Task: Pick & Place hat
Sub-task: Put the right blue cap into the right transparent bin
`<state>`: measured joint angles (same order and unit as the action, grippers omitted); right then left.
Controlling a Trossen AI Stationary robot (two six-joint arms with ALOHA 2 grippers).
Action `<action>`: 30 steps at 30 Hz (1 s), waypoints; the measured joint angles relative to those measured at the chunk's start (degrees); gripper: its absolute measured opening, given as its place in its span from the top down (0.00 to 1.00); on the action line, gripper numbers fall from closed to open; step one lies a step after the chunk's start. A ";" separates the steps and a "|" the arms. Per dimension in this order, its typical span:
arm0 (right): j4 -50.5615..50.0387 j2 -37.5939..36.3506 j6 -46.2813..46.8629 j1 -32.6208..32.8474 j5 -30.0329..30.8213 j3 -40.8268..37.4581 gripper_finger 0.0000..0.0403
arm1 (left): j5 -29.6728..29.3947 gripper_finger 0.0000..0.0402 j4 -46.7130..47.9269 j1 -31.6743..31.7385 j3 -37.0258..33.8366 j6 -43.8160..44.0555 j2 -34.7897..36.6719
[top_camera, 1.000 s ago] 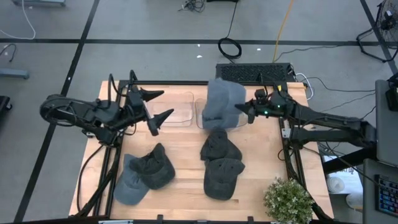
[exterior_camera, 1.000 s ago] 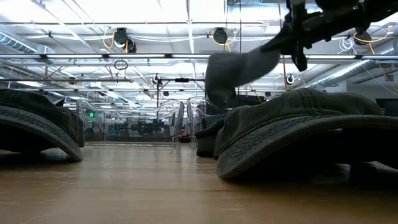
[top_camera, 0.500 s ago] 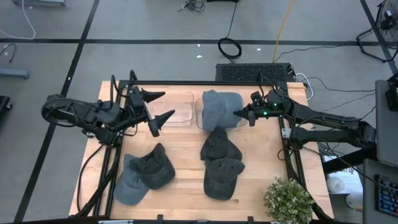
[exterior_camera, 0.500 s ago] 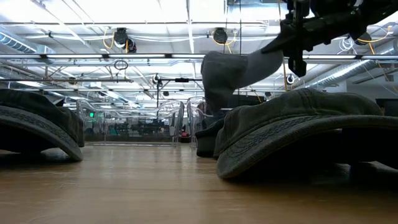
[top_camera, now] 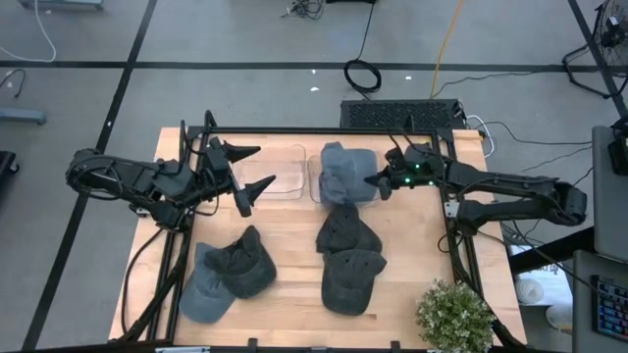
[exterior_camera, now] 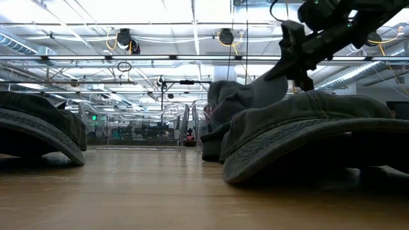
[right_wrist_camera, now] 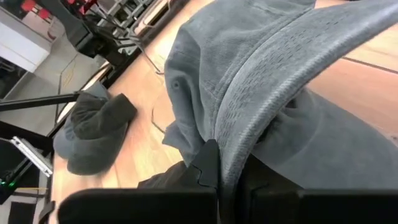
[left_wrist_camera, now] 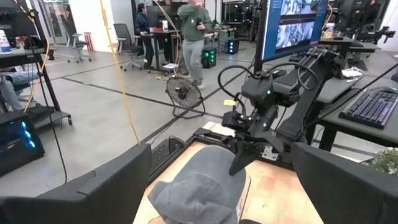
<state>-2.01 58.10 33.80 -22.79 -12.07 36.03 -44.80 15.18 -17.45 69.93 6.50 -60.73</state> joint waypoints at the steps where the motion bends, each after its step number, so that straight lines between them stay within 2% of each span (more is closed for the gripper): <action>1: 0.72 0.92 0.01 0.23 0.02 0.00 1.00 | 0.00 0.02 0.02 0.00 0.00 0.00 0.00; 10: 6.91 6.20 1.38 2.94 0.54 0.00 1.00 | -0.01 0.02 0.04 0.00 0.01 0.05 0.00; 16: 1.35 7.67 -1.80 5.07 10.07 0.00 1.00 | -0.02 0.02 0.06 0.00 0.00 1.36 0.00; 21: 1.04 7.05 -3.01 6.59 11.98 0.00 0.98 | -0.02 0.02 0.10 0.00 0.01 1.51 0.00; 25: 0.30 6.09 -4.32 6.60 14.57 -0.04 0.91 | -0.02 0.02 0.11 0.00 0.01 1.51 0.00; 30: 0.08 4.14 -5.13 6.52 15.52 -0.04 0.76 | 0.53 0.02 0.23 0.00 0.00 1.79 0.00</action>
<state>-1.93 62.24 28.67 -16.27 3.45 35.99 -44.27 15.41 -17.45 69.93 8.29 -60.73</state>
